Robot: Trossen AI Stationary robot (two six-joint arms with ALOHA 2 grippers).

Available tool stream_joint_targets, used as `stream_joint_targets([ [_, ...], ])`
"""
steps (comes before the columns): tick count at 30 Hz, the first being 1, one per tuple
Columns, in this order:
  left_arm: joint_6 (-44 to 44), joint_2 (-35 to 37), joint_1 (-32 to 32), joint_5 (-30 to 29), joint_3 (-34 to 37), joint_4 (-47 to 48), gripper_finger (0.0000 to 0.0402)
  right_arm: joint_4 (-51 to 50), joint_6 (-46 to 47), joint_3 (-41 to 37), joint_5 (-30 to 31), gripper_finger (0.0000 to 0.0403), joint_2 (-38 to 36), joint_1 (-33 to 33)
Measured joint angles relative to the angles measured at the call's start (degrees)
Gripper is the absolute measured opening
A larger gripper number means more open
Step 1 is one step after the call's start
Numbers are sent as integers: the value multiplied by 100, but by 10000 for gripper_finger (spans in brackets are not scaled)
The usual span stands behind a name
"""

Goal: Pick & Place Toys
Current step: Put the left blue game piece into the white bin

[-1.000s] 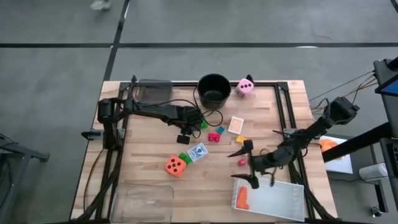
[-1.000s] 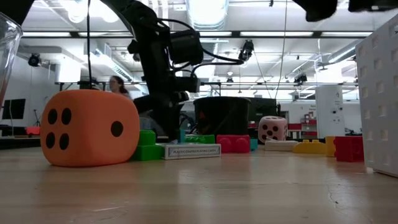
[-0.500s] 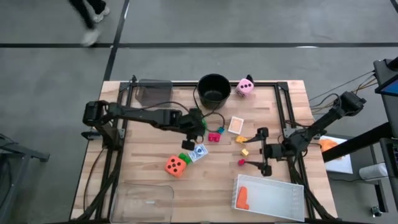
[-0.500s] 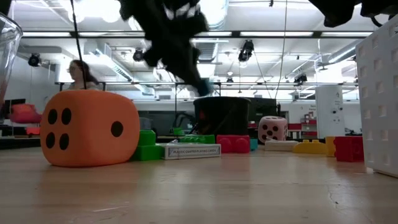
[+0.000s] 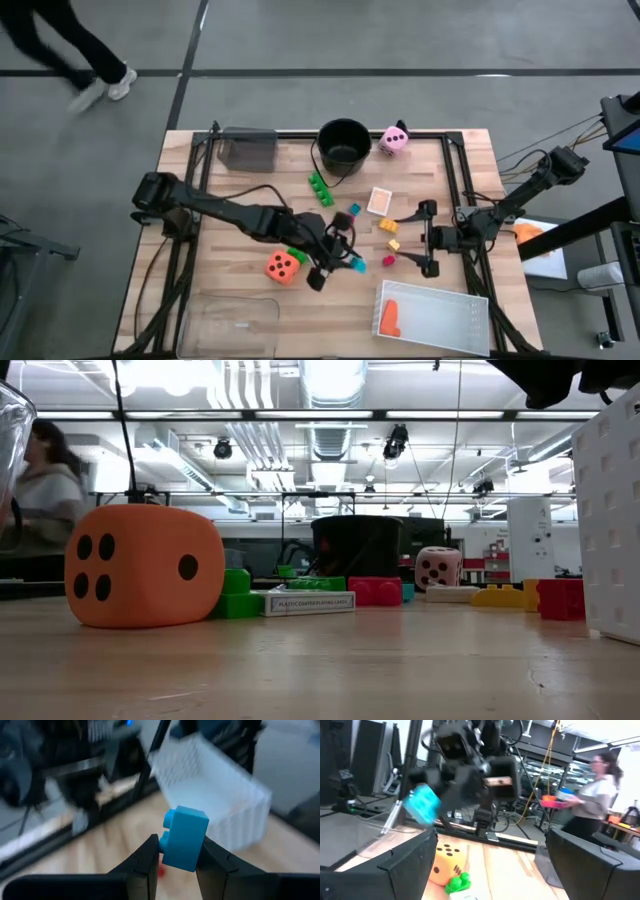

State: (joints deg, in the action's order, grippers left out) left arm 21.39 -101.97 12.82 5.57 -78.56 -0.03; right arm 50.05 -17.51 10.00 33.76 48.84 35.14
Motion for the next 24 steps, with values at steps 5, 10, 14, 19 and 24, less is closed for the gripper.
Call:
stream_joint_targets([
  [5, -389, -449, -16, 548, 4, -898, 96, -1, -40, 1, 35, 362, 0, 0],
  [10, -540, -996, -17, 901, -149, -1368, 96, 8, -94, 5, 291, 362, -13, 0],
  [14, -720, -1472, -17, 1107, -548, -1414, 96, 56, -357, 13, 605, 362, -95, -3],
  [19, -839, -2168, -18, 1397, -1291, -1370, 96, 53, -560, 13, 736, 362, -341, -9],
  [24, -836, -2644, -15, 1449, -1975, -1014, 96, 33, -567, 13, 751, 362, -455, -9],
])
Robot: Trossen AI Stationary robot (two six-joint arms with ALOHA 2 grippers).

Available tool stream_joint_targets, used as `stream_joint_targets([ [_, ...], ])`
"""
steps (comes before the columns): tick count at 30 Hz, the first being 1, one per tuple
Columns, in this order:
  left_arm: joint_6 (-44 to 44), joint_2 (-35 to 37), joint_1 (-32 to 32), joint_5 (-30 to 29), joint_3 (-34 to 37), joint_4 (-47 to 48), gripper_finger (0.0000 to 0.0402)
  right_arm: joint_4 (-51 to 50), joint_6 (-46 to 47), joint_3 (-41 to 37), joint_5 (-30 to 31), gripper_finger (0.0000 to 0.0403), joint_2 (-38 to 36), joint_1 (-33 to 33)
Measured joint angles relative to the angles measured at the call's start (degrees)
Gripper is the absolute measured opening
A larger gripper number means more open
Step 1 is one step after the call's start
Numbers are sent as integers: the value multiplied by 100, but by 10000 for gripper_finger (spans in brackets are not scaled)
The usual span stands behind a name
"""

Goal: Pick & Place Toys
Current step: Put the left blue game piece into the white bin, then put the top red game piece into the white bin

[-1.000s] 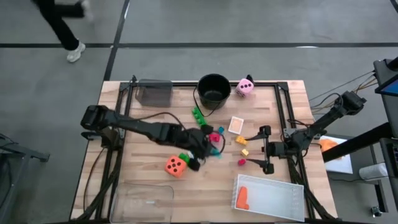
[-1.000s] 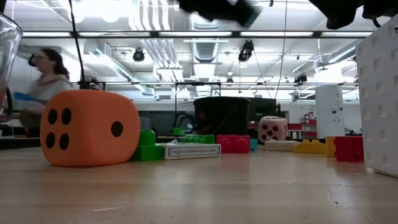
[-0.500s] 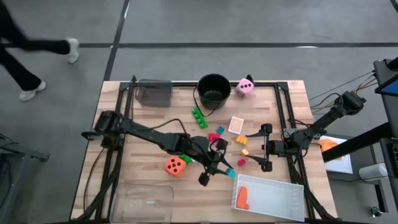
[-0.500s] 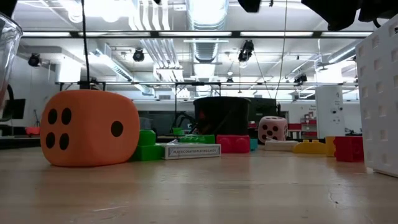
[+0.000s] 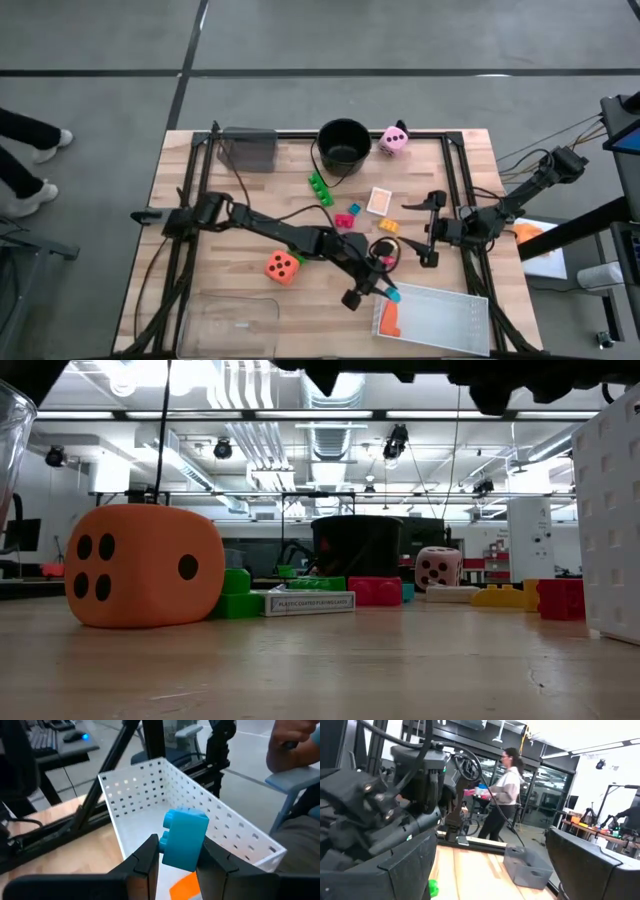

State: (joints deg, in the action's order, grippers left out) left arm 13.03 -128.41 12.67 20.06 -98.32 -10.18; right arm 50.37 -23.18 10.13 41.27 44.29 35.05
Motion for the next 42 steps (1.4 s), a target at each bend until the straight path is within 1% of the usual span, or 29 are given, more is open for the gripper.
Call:
stream_joint_targets([
  [2, 2, -144, -5, 10, -212, 86, 96, -4, 0, 0, 14, 362, 0, 0],
  [5, 3, -243, -11, 11, -309, 243, 96, -10, 2, 0, 13, 362, 8, 0],
  [11, 18, -250, -13, 10, -276, 253, 98, -42, 6, -2, 14, 362, 13, 0],
  [14, 75, -253, -13, 9, -270, 345, 107, -49, 24, -2, 14, 362, 15, 0],
  [18, 249, -253, -13, 6, -270, 394, 137, -85, 51, -4, 14, 362, 15, 0],
  [28, 223, -253, -13, -8, -270, 362, 233, -138, 90, -7, 14, 362, 15, 0],
  [33, 439, -54, -15, -8, -261, 481, 264, -175, 135, -7, 12, 362, 15, 4],
  [36, 551, 272, -28, -129, -260, 997, 270, -253, 196, -9, 12, 362, 13, 9],
  [38, 692, 492, -39, -336, -261, 1583, 270, -323, 239, -11, 13, 362, 13, 9],
  [42, 827, 849, -44, -1015, -261, 2961, 271, -403, 286, -11, 12, 362, 15, 11],
])
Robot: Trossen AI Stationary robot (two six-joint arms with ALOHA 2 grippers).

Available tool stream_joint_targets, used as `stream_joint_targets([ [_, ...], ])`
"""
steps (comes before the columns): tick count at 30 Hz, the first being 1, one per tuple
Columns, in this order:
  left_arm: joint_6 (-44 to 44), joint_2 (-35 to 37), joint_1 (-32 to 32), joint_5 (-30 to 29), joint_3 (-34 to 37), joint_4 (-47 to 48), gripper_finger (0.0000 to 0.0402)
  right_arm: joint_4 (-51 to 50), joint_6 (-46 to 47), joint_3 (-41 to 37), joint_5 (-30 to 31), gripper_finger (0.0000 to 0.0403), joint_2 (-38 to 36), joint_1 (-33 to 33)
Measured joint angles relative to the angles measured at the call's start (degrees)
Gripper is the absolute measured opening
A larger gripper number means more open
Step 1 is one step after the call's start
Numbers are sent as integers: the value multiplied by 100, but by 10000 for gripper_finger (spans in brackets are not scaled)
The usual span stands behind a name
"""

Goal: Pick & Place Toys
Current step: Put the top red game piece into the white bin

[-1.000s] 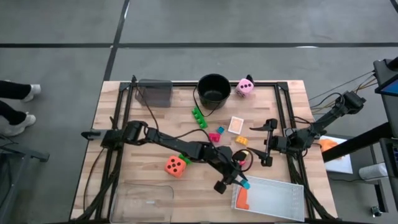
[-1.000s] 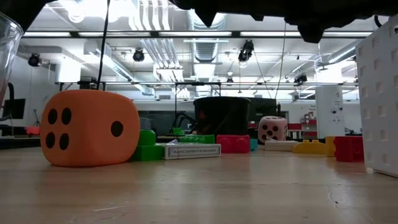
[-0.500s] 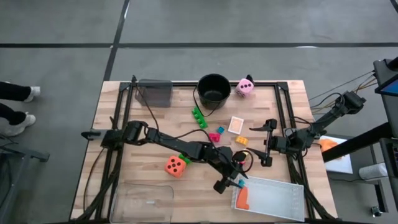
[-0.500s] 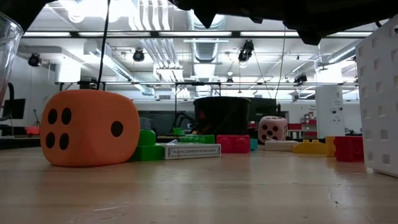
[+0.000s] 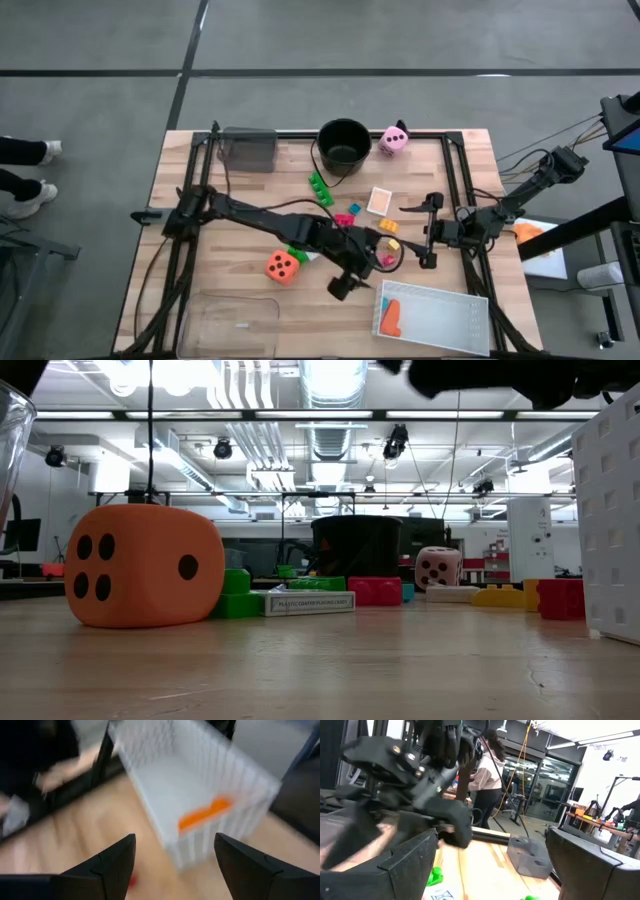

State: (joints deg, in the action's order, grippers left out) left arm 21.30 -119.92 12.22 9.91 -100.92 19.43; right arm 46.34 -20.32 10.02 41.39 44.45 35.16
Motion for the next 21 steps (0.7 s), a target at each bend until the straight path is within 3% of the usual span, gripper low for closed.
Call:
stream_joint_targets([
  [5, -110, 180, -66, -570, 11, 1153, 271, -38, 47, 0, -2, 362, 0, 0],
  [7, -227, 180, -132, -566, 226, 1011, 271, -84, 103, 0, -26, 362, 0, 0],
  [9, -313, 230, -204, -423, 638, 417, 271, -131, 176, 0, -32, 362, 9, 0],
  [16, -936, 639, -543, 86, 2586, -2998, 271, -144, 284, 0, -44, 362, 240, 0],
  [21, -1495, 1151, -1111, 12, 3507, -3505, 271, -138, 323, 0, -44, 362, 267, 0],
])
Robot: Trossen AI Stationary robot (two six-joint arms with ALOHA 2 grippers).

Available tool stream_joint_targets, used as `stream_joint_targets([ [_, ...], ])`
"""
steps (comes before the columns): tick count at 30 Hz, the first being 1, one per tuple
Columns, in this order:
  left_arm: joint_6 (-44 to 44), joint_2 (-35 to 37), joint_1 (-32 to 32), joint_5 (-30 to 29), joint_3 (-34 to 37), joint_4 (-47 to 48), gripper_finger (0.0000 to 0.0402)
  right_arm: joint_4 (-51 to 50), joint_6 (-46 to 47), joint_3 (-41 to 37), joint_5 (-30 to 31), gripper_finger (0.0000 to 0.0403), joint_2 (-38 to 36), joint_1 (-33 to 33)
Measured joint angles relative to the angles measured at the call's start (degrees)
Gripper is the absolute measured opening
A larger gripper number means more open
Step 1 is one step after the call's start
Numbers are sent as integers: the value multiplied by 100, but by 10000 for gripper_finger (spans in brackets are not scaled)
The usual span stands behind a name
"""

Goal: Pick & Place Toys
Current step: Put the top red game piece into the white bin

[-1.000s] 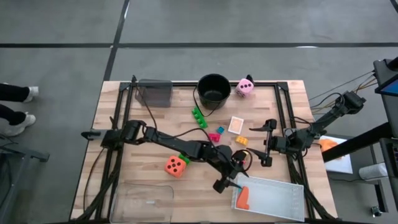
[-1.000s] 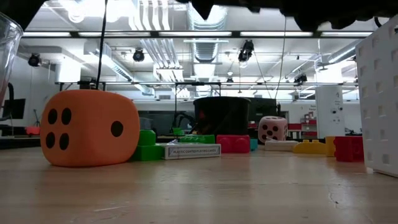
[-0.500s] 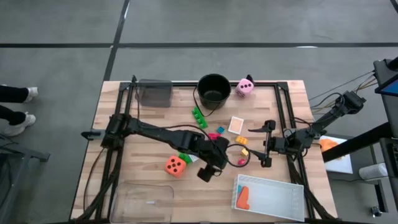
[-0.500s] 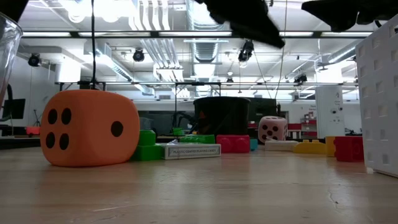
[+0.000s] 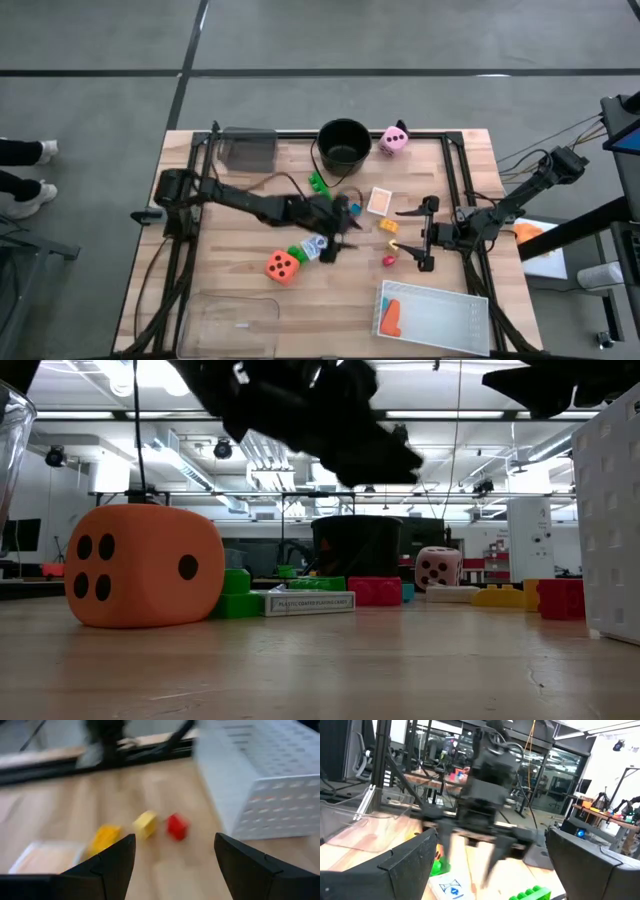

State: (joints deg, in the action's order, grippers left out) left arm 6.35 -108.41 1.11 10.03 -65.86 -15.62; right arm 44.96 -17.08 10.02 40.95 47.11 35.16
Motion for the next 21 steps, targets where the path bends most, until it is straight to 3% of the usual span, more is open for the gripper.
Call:
stream_joint_targets([
  [8, -492, -51, -841, -21, 397, 184, 271, -3, 0, 0, -2, 362, -7, 0],
  [21, -186, -181, -977, -491, -98, 1447, 271, -3, -4, 2, -2, 362, 0, -2],
])
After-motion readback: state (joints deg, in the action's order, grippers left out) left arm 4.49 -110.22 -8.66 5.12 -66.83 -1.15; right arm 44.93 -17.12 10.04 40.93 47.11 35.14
